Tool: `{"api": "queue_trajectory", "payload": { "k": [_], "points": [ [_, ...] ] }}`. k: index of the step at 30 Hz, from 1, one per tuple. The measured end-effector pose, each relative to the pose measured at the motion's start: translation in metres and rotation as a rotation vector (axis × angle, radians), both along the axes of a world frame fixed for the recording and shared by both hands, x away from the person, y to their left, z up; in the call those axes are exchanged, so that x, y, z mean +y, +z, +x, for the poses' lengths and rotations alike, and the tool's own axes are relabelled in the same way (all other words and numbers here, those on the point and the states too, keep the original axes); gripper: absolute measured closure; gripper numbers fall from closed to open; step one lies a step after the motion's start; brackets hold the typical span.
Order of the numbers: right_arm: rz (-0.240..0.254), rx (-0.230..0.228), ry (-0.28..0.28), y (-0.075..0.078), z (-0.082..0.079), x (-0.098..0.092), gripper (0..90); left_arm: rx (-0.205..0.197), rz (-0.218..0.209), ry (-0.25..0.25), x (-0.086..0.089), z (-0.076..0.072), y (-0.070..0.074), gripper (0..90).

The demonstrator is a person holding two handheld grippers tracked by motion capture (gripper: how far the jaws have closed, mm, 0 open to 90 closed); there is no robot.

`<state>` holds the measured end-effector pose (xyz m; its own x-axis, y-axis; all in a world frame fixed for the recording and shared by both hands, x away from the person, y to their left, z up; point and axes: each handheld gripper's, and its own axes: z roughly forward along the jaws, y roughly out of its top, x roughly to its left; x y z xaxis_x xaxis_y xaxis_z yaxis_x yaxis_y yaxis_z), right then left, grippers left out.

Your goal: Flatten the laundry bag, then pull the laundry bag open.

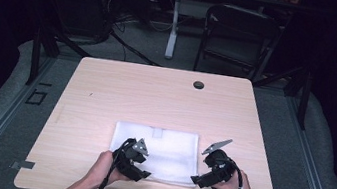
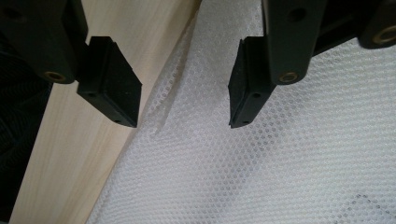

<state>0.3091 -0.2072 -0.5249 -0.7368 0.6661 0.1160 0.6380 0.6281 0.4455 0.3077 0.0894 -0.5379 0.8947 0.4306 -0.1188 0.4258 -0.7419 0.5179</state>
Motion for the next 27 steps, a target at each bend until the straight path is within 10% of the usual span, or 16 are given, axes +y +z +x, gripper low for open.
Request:
{"api": "queue_trajectory", "payload": {
  "k": [14, 27],
  "points": [
    [0.005, 0.013, 0.003, -0.001, -0.001, 0.0, 15.9, 0.037, 0.083, -0.076, -0.009, 0.002, -0.015, 74.1],
    [0.023, -0.007, 0.014, 0.003, -0.006, 0.001, 19.2, 0.019, 0.067, -0.113, -0.013, 0.0, -0.01, 88.2]
  ]
}}
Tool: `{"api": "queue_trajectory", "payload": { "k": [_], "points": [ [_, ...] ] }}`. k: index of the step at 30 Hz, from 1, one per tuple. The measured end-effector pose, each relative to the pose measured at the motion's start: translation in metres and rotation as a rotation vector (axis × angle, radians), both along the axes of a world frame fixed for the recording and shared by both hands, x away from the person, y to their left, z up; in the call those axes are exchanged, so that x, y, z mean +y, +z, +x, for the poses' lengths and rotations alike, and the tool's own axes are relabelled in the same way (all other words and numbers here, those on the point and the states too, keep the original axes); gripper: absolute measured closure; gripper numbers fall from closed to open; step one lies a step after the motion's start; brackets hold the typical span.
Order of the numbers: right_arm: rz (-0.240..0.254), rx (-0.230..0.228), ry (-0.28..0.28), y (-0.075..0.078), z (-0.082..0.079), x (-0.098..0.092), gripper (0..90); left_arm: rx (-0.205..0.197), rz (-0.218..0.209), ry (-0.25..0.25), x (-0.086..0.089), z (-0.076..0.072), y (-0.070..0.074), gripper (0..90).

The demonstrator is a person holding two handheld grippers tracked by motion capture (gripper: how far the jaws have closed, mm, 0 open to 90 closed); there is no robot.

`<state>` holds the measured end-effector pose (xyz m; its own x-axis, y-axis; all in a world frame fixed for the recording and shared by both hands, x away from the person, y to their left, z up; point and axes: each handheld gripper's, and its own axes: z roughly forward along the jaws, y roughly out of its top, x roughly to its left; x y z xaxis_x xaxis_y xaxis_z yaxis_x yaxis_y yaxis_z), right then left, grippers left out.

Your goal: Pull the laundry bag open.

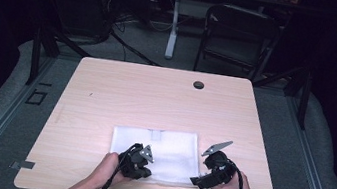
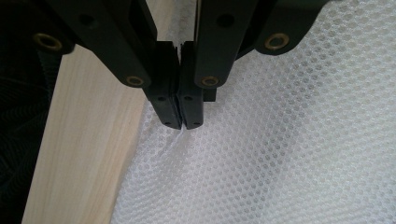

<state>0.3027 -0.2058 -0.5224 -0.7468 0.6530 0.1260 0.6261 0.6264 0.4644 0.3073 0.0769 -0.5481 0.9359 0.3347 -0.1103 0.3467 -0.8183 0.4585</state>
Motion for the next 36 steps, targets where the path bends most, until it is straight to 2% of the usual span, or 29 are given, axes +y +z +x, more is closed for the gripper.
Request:
{"api": "queue_trajectory", "payload": {
  "k": [11, 14, 19, 21, 24, 25, 28, 32, 35, 36],
  "points": [
    [0.022, -0.014, 0.029, 0.007, -0.007, 0.006, 22.9, -0.015, -0.063, 0.052, 0.007, 0.002, 0.012, 88.5],
    [0.038, -0.021, 0.033, 0.008, -0.009, 0.007, 26.7, -0.024, -0.086, 0.072, 0.009, 0.003, 0.016, 88.5],
    [0.053, -0.033, 0.039, 0.013, -0.017, 0.012, 40.4, -0.043, -0.104, 0.094, 0.011, 0.002, 0.02, 88.4],
    [0.054, -0.04, 0.061, 0.014, -0.018, 0.013, 47.2, -0.05, -0.107, 0.098, 0.01, 0.002, 0.021, 88.4],
    [0.062, -0.044, 0.077, 0.015, -0.021, 0.017, 60.8, -0.061, -0.107, 0.097, 0.01, 0.002, 0.021, 88.4],
    [0.063, -0.05, 0.083, 0.015, -0.022, 0.019, 68.6, -0.062, -0.108, 0.097, 0.01, 0.002, 0.022, 88.4],
    [0.069, -0.074, 0.096, 0.015, -0.025, 0.023, 81.2, -0.075, -0.109, 0.099, 0.01, 0.003, 0.022, 88.4],
    [0.061, -0.09, 0.128, 0.013, -0.028, 0.032, 89.1, -0.081, -0.118, 0.104, 0.011, 0.004, 0.024, 88.4],
    [0.052, -0.11, 0.157, 0.008, -0.032, 0.045, 90.0, -0.081, -0.129, 0.114, 0.011, 0.004, 0.025, 88.4],
    [0.032, -0.119, 0.17, 0.008, -0.032, 0.048, 90.0, -0.085, -0.13, 0.117, 0.011, 0.004, 0.025, 88.4]
  ]
}}
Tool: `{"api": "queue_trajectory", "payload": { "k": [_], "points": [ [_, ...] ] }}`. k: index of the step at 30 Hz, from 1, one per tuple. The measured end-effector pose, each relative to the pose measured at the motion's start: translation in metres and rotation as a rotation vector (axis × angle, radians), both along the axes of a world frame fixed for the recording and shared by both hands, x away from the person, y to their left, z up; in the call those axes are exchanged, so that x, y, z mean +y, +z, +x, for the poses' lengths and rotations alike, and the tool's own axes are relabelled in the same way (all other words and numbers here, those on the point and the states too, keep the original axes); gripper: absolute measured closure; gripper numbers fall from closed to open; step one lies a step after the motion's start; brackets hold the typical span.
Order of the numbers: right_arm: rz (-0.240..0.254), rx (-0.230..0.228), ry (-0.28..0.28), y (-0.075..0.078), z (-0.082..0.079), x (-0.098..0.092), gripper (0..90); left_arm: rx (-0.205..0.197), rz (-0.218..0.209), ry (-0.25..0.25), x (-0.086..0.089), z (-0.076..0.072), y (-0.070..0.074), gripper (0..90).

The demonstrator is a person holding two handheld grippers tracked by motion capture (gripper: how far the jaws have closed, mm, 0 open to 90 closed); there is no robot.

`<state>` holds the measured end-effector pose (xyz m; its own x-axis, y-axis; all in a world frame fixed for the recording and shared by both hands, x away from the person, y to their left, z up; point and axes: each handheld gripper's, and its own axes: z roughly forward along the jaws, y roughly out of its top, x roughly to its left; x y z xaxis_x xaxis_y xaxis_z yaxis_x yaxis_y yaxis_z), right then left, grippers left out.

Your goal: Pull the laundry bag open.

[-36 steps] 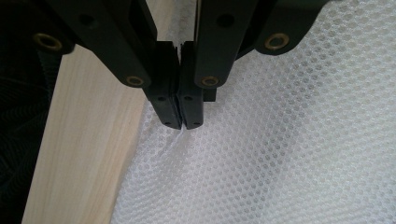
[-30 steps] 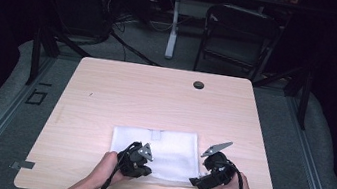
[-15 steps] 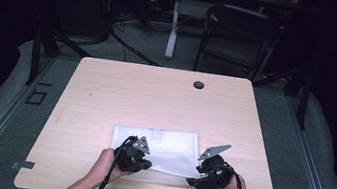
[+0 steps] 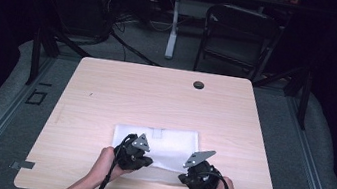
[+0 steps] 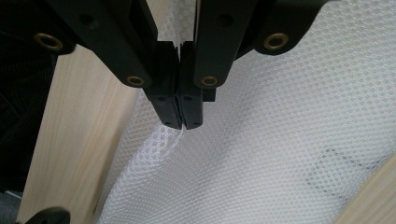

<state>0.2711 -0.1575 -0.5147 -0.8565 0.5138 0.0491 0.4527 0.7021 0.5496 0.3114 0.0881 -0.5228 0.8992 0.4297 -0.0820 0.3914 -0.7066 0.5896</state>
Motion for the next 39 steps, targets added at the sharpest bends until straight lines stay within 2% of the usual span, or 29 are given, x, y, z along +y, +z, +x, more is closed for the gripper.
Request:
{"api": "queue_trajectory", "payload": {
  "k": [1, 6, 9, 10, 13, 14, 15, 17, 21, 22, 24, 29, 35, 39],
  "points": [
    [0.002, -0.002, 0.007, -0.003, 0.0, 0.005, 90.0, -0.003, -0.002, 0.001, 0.0, 0.0, 0.0, 88.4],
    [-0.055, -0.051, 0.038, -0.02, 0.003, 0.024, 90.0, -0.001, -0.027, 0.011, 0.0, 0.001, 0.001, 88.4],
    [-0.092, -0.062, 0.045, -0.029, 0.005, 0.028, 90.0, -0.001, -0.024, 0.013, 0.001, 0.002, 0.001, 88.4],
    [-0.089, -0.067, 0.035, -0.032, 0.005, 0.029, 90.0, -0.001, -0.023, 0.014, 0.001, 0.002, 0.001, 88.4],
    [-0.116, -0.047, 0.03, -0.039, 0.007, 0.028, 90.0, -0.012, -0.014, 0.025, 0.0, 0.0, 0.002, 88.4],
    [-0.132, -0.033, 0.034, -0.042, 0.008, 0.028, 90.0, -0.002, -0.022, 0.018, 0.0, 0.0, 0.002, 88.4],
    [-0.119, -0.037, 0.03, -0.044, 0.008, 0.027, 90.0, -0.002, -0.019, 0.016, 0.0, 0.001, 0.002, 88.4],
    [-0.126, -0.038, 0.034, -0.044, 0.008, 0.027, 90.0, -0.001, -0.022, 0.026, 0.0, 0.001, 0.002, 88.4],
    [-0.125, -0.008, 0.034, -0.043, 0.011, 0.024, 90.0, 0.004, -0.032, 0.042, 0.002, 0.003, 0.003, 88.5],
    [-0.105, -0.001, 0.025, -0.043, 0.012, 0.024, 90.0, 0.007, -0.028, 0.042, 0.002, 0.003, 0.003, 88.5],
    [-0.102, 0.002, 0.028, -0.044, 0.012, 0.023, 90.0, 0.015, -0.03, 0.048, 0.003, 0.005, 0.003, 88.5],
    [-0.119, -0.008, 0.027, -0.043, 0.011, 0.024, 90.0, -0.002, -0.022, 0.061, 0.004, 0.007, 0.009, 88.6],
    [-0.11, -0.001, 0.028, -0.043, 0.012, 0.023, 90.0, 0.012, -0.034, 0.097, 0.01, 0.012, 0.015, 88.8],
    [-0.117, 0.01, 0.031, -0.042, 0.013, 0.023, 90.0, 0.014, -0.029, 0.1, 0.01, 0.017, 0.018, 89.0]
  ]
}}
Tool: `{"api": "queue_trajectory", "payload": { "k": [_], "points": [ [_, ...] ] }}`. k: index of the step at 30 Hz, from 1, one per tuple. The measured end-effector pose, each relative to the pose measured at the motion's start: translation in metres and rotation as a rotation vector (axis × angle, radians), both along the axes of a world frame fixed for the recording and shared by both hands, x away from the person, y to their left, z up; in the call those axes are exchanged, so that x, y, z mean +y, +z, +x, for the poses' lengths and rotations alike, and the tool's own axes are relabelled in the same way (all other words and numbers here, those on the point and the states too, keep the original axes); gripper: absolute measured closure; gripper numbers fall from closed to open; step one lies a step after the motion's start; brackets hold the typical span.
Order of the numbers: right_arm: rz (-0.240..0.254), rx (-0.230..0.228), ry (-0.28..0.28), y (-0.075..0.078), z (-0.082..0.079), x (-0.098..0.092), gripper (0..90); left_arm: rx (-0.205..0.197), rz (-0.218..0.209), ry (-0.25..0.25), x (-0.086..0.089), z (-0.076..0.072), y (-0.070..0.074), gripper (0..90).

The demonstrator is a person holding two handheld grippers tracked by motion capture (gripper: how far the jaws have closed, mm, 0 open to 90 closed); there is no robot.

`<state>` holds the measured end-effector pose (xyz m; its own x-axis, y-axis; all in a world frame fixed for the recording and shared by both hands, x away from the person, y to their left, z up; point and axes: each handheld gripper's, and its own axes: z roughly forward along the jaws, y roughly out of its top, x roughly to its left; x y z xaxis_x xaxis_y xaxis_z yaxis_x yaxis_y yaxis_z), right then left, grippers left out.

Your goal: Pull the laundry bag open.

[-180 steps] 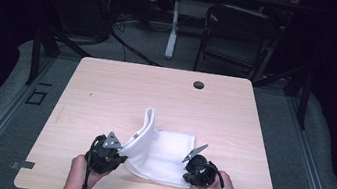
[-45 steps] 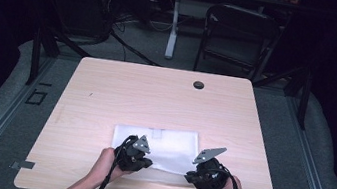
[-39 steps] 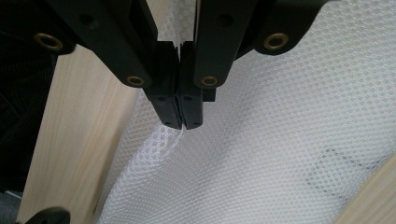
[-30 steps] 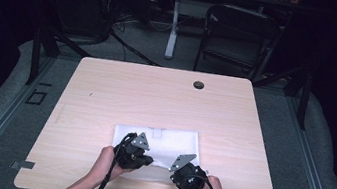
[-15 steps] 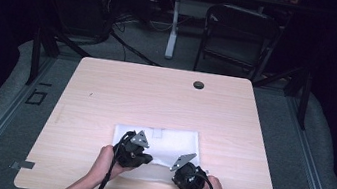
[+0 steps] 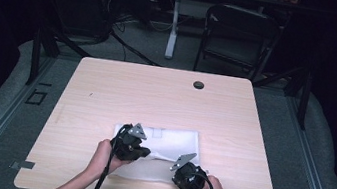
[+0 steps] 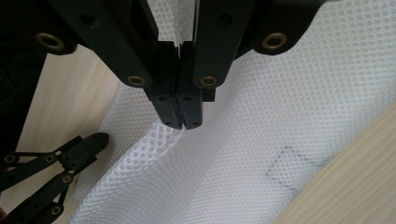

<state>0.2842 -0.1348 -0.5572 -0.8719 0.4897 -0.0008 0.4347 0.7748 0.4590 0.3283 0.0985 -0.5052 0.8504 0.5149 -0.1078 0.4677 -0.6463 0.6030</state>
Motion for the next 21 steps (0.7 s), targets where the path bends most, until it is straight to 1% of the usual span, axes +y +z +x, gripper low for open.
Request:
{"api": "queue_trajectory", "payload": {
  "k": [3, 6, 7, 10, 11, 13, 21],
  "points": [
    [0.013, 0.001, -0.011, -0.001, 0.0, 0.0, 90.0, -0.005, 0.002, 0.005, 0.0, 0.004, 0.004, 89.1],
    [0.006, 0.008, -0.012, 0.0, 0.0, 0.0, 90.0, -0.021, -0.003, 0.016, 0.002, 0.009, 0.012, 89.1],
    [0.015, 0.011, -0.012, -0.001, 0.0, -0.001, 90.0, -0.028, -0.001, 0.017, 0.002, 0.011, 0.015, 89.1],
    [0.004, 0.012, -0.011, 0.0, 0.0, -0.001, 90.0, -0.043, 0.01, 0.022, 0.002, 0.015, 0.022, 89.1],
    [0.008, 0.014, -0.008, 0.0, 0.0, 0.0, 90.0, -0.047, 0.014, 0.025, 0.002, 0.017, 0.025, 89.1],
    [0.01, 0.012, -0.005, 0.0, 0.0, 0.0, 90.0, -0.065, 0.026, 0.025, 0.001, 0.02, 0.03, 89.1],
    [-0.003, 0.022, -0.002, 0.001, -0.001, 0.0, 90.0, -0.104, 0.046, 0.034, -0.001, 0.034, 0.047, 89.1]
  ]
}}
